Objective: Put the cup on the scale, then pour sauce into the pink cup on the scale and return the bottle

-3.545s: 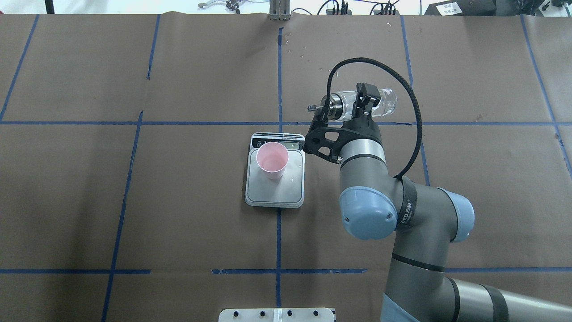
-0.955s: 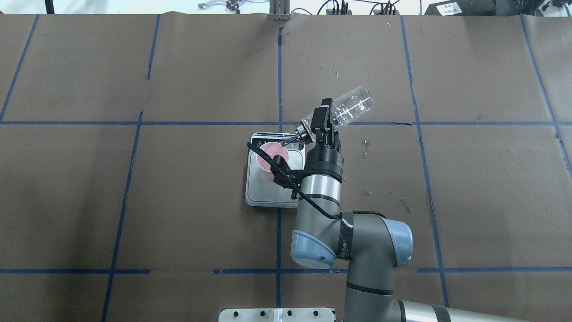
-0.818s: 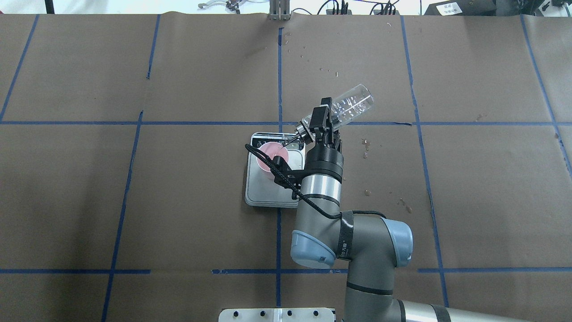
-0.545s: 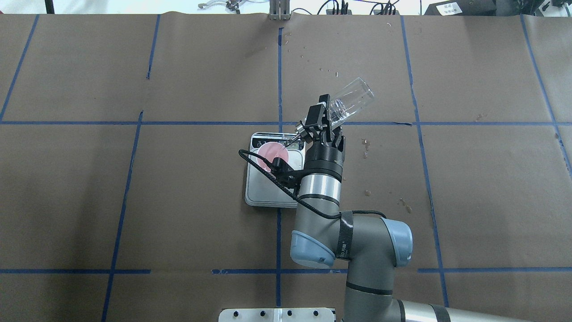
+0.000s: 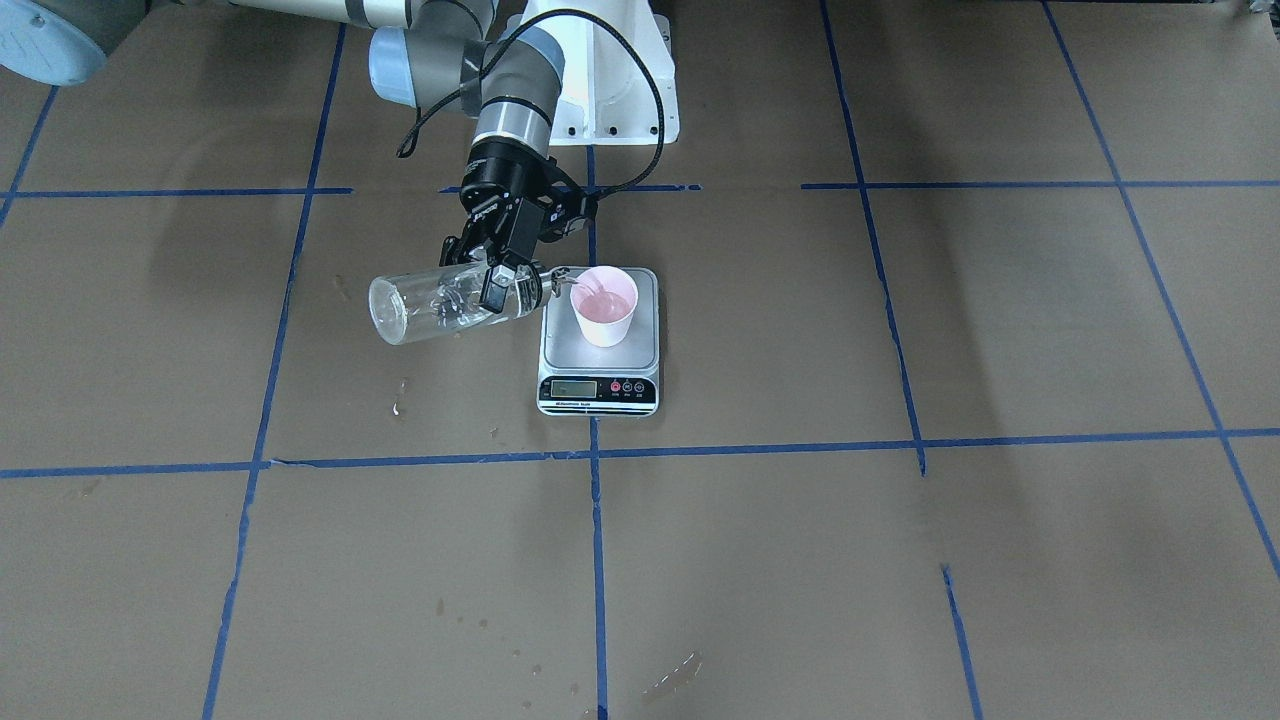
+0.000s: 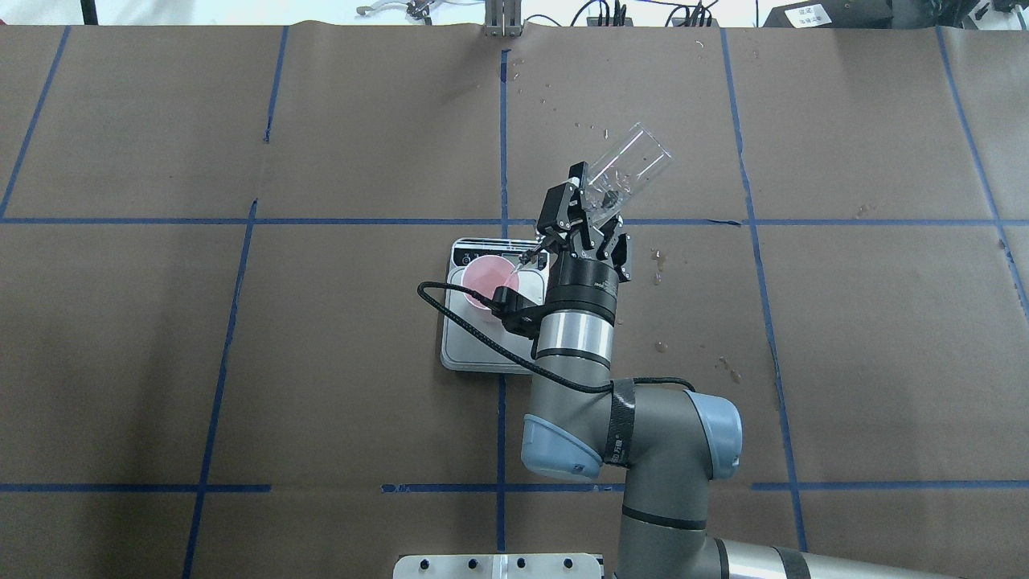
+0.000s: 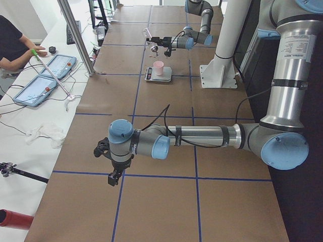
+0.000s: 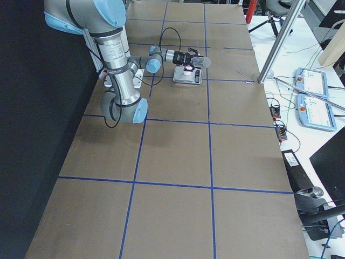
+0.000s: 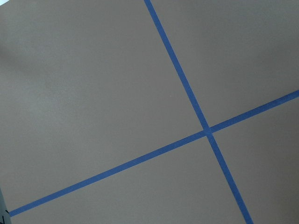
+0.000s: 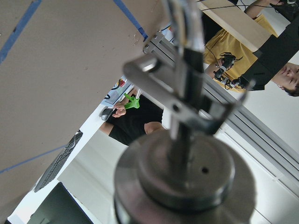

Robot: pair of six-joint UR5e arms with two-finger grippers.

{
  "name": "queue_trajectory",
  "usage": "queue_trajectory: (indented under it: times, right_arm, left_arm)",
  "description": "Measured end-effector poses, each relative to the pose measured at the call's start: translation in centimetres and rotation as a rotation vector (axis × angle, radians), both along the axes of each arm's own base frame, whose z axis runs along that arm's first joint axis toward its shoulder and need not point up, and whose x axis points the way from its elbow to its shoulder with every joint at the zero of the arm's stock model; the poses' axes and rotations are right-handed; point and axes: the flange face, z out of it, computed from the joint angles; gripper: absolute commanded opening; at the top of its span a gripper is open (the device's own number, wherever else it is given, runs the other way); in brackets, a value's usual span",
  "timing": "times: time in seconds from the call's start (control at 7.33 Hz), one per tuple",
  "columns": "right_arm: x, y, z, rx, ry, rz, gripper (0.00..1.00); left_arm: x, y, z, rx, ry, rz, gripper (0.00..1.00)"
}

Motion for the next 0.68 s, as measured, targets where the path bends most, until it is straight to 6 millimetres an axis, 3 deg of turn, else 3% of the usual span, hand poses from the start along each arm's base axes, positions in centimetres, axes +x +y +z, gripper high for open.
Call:
queue_trajectory:
  times: [0.41, 0.68]
  right_arm:
    - [0.38, -0.12, -1.16, 0.012, -0.099, -0.003, 0.00]
    - [0.02, -0.23, -0.26, 0.007, -0.253, 0.001, 0.00]
  left_arm:
    - [0.00, 0.01, 0.09, -0.002, 0.000, -0.001, 1.00]
    - [0.01, 0.01, 0.08, -0.003, 0.001, -0.001, 1.00]
